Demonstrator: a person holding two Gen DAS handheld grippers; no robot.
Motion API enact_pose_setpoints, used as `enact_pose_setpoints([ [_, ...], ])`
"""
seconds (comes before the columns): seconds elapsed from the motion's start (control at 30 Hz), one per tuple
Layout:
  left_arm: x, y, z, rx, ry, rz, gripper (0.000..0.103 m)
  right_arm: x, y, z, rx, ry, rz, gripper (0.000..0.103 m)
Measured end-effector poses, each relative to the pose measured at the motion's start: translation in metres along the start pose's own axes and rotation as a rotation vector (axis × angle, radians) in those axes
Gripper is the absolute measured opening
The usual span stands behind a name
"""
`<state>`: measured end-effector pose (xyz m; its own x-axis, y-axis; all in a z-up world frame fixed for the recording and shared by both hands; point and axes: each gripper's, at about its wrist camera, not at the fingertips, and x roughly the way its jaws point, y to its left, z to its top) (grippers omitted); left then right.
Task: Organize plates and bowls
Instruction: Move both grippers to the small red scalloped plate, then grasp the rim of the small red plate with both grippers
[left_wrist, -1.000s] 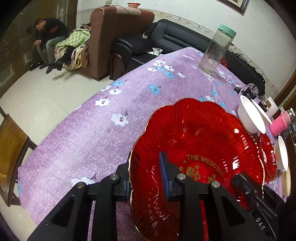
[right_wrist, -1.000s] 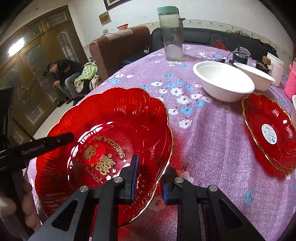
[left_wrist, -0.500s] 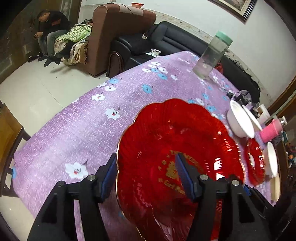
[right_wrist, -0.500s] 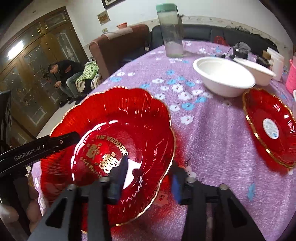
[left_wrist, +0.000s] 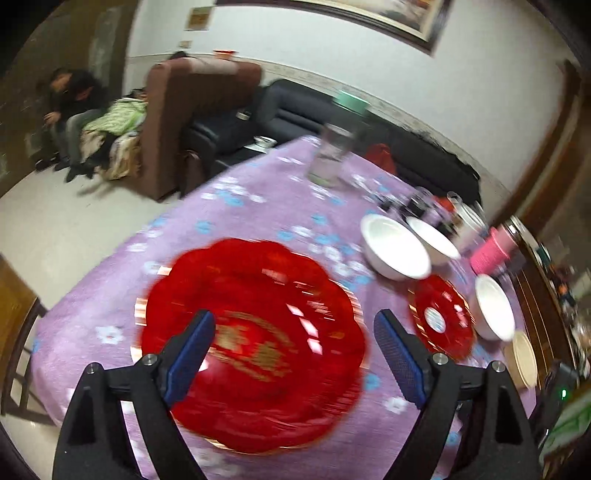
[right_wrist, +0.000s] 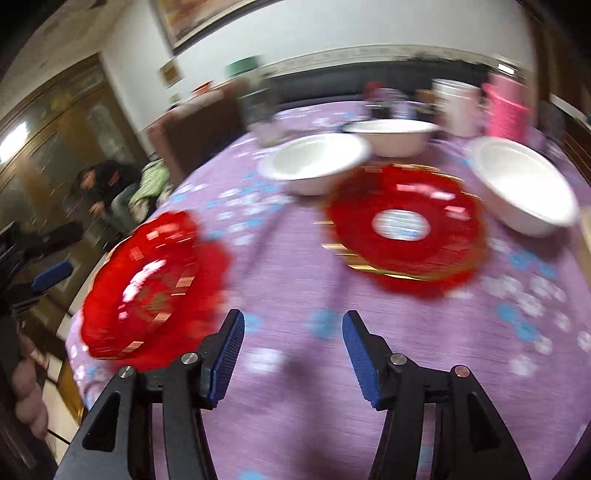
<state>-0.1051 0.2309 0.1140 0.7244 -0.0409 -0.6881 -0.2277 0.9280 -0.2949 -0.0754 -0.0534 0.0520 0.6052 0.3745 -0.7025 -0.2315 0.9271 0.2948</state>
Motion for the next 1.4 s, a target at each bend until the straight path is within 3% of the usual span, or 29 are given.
enact_pose_setpoints([
  [0.17,0.024,-0.049,-0.008,0.062,0.076,-0.088,0.087,-0.014,-0.063,0.014,0.108,-0.027,-0.109,0.061],
  [0.27,0.043,-0.073,-0.013,0.094,0.142,-0.119,0.087,-0.013,-0.087,0.027,0.158,-0.042,-0.126,0.061],
  [0.47,0.072,-0.114,-0.021,0.157,0.201,-0.127,0.087,0.005,-0.102,0.051,0.206,-0.033,-0.116,0.06],
  [0.7,0.115,-0.136,-0.019,0.149,0.293,-0.129,0.087,0.049,-0.115,0.063,0.275,0.034,-0.106,0.06],
  [0.97,0.151,-0.15,-0.024,0.134,0.353,-0.141,0.087,0.065,-0.113,0.076,0.252,-0.003,-0.082,0.06],
  [1.0,0.154,-0.151,-0.024,0.131,0.354,-0.14,0.087,0.066,-0.112,0.077,0.245,-0.004,-0.076,0.05],
  [1.03,0.156,-0.151,-0.023,0.126,0.355,-0.14,0.087,0.069,-0.111,0.078,0.236,0.009,-0.064,0.035],
  [1.1,0.16,-0.151,-0.022,0.113,0.356,-0.144,0.087,0.07,-0.114,0.077,0.244,0.024,-0.055,0.016],
  [1.13,0.162,-0.152,-0.021,0.111,0.354,-0.144,0.086,0.069,-0.116,0.075,0.248,0.037,-0.055,0.012],
  [1.27,0.165,-0.152,-0.021,0.113,0.345,-0.13,0.085,0.058,-0.115,0.07,0.237,0.078,-0.088,0.012],
  [1.4,0.17,-0.155,-0.021,0.128,0.351,-0.123,0.08,0.047,-0.12,0.056,0.265,0.136,-0.042,0.012],
])
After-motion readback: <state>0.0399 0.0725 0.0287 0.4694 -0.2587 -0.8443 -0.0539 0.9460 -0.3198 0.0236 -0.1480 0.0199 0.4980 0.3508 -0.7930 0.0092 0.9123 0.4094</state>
